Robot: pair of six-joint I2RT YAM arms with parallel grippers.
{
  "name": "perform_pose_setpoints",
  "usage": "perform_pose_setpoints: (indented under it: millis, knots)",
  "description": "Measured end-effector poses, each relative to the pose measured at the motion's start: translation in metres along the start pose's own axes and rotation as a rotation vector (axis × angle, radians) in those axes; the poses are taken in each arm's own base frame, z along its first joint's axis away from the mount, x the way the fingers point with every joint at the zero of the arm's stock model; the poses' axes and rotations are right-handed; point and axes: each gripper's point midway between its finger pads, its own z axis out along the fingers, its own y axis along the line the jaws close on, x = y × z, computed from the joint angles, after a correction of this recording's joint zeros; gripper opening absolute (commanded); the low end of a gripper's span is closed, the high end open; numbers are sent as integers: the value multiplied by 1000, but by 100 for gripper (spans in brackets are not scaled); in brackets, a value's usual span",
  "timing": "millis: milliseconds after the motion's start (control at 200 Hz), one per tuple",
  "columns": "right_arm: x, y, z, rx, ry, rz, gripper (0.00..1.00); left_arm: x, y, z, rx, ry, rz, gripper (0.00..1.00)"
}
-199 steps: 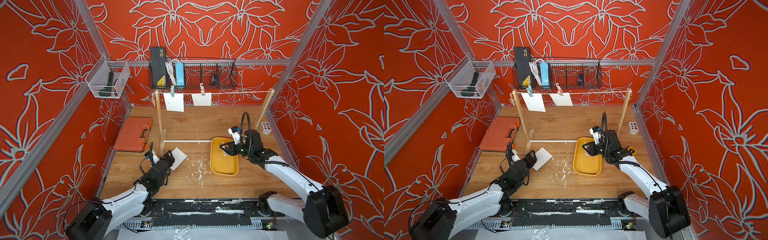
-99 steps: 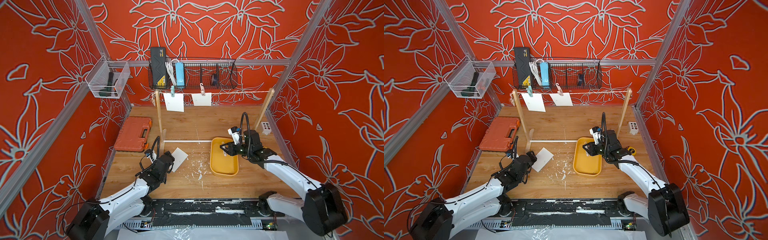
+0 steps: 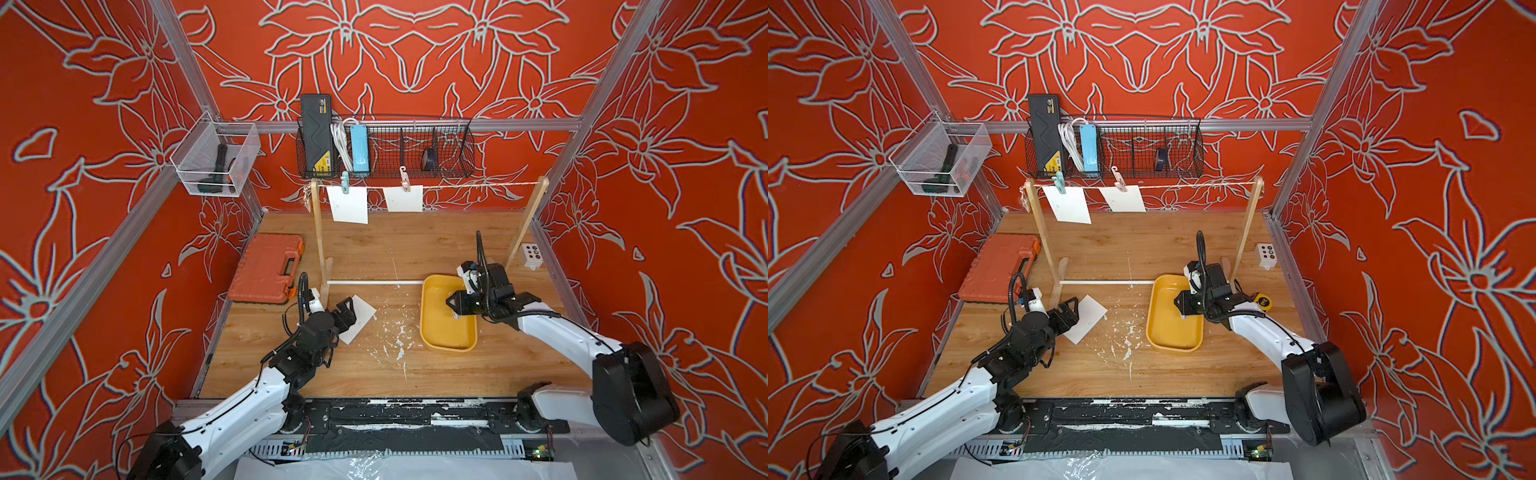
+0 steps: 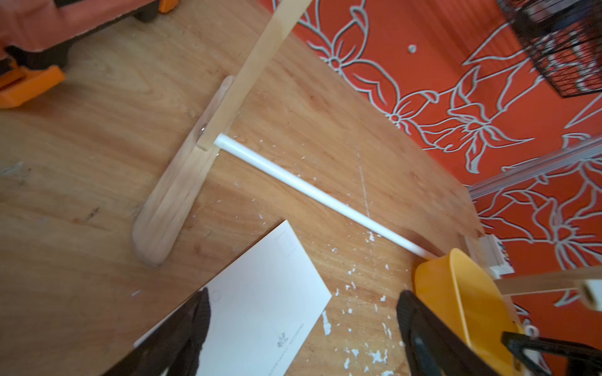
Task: Remove the postcards from the strings
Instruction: Place the clamp in the storage box, then pinch the postcard on the clothesline.
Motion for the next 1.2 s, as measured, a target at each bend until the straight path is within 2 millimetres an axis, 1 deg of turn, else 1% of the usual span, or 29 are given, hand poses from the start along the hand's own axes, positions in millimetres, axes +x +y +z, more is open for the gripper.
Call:
perform_pose_setpoints:
  millis: [70, 110, 210, 340, 420, 500, 586, 636, 701, 746, 766, 781, 906, 1061, 1201]
  knots:
    - [4, -5, 4, 24, 17, 6, 42, -2, -7, -2, 37, -3, 10, 88]
    - [6, -7, 5, 37, 24, 10, 48, -2, -10, -3, 54, 0, 17, 88]
    - [7, -10, 6, 59, 33, 18, 57, 3, -14, -1, 68, 32, 46, 88]
    - [3, -10, 2, 71, 26, 21, 57, 8, -24, 3, 92, 74, 81, 88]
    - [-4, -5, -6, 65, 3, 12, 57, 8, -32, 3, 119, 92, 97, 89]
    - [-15, 2, -20, 51, -38, -5, 58, 8, -42, 3, 154, 108, 110, 88]
    - [-31, 15, -38, 27, -97, -38, 60, 9, -54, 2, 208, 123, 125, 85]
    - [-40, 23, -50, 10, -136, -61, 62, 10, -61, 0, 244, 132, 132, 84]
    - [-50, 34, -65, -15, -177, -92, 69, 10, -71, -2, 292, 137, 138, 83]
    - [-56, 42, -75, -32, -204, -115, 76, 8, -78, -4, 329, 134, 143, 84]
    - [-59, 45, -80, -41, -216, -121, 94, 8, -81, -4, 343, 134, 145, 85]
    - [-61, 47, -83, -46, -224, -130, 98, 7, -84, -5, 354, 131, 146, 85]
    - [-70, 67, -107, -107, -275, -171, 98, -2, -111, -11, 450, 108, 173, 89]
    - [-82, 89, -133, -173, -330, -223, 97, -23, -151, -20, 566, 33, 205, 89]
    - [-95, 108, -158, -225, -381, -273, 96, -39, -179, -24, 645, -52, 230, 90]
